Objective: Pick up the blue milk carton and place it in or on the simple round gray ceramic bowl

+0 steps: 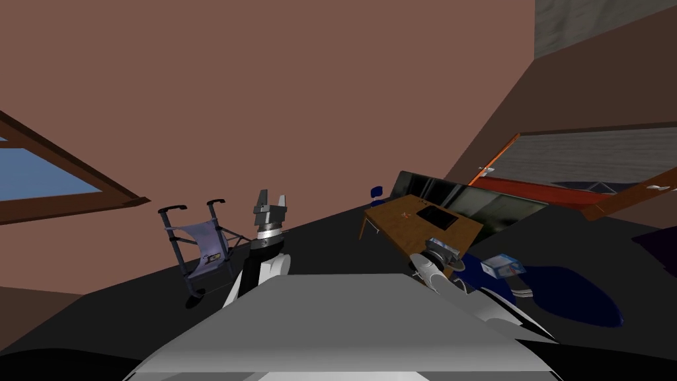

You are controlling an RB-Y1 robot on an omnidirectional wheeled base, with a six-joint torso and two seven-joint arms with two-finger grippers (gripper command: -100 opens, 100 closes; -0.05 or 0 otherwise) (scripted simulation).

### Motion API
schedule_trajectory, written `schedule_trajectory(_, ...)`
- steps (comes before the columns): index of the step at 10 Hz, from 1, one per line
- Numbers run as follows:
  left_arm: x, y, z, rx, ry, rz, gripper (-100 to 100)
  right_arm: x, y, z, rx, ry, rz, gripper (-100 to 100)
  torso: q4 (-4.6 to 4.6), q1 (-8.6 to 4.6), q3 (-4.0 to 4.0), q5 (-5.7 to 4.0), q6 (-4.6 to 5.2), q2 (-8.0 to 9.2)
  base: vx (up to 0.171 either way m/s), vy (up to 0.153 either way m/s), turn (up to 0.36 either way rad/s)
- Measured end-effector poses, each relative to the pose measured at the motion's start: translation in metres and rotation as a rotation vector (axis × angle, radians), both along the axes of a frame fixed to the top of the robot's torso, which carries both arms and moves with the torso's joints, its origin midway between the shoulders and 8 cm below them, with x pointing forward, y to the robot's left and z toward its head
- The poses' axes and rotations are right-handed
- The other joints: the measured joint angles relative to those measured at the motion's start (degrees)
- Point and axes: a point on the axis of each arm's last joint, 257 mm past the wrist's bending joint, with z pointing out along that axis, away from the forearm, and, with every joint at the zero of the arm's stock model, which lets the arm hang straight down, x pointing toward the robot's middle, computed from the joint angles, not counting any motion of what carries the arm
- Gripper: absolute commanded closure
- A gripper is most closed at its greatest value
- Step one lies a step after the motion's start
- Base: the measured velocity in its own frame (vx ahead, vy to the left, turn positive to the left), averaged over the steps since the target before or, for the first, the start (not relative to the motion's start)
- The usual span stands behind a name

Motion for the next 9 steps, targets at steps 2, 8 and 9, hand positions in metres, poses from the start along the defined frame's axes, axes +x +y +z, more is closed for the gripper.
schedule_trajectory(2, 0.0, 0.0, 0.0, 0.0, 0.0, 0.0, 0, 0.01, -0.016, 0.013, -0.006, 0.002, -0.001, -100, 0.01, -0.14, 0.0, 0.03, 0.04, -0.02, -0.055, 0.063, 0.004)
schedule_trajectory(8, 0.0, 0.0, 0.0, 0.0, 0.0, 0.0, 0, 0.018, -0.025, 0.025, -0.005, -0.002, 0.002, 0, -0.03, -0.35, -0.1, -0.04, 0.05, -0.19, -0.005, 0.006, -0.001)
schedule_trajectory(9, 0.0, 0.0, 0.0, 0.0, 0.0, 0.0, 0, 0.018, -0.025, 0.025, -0.005, -0.002, 0.002, 0, -0.03, -0.36, -0.1, -0.04, 0.05, -0.19, 0.0, 0.0, 0.0)
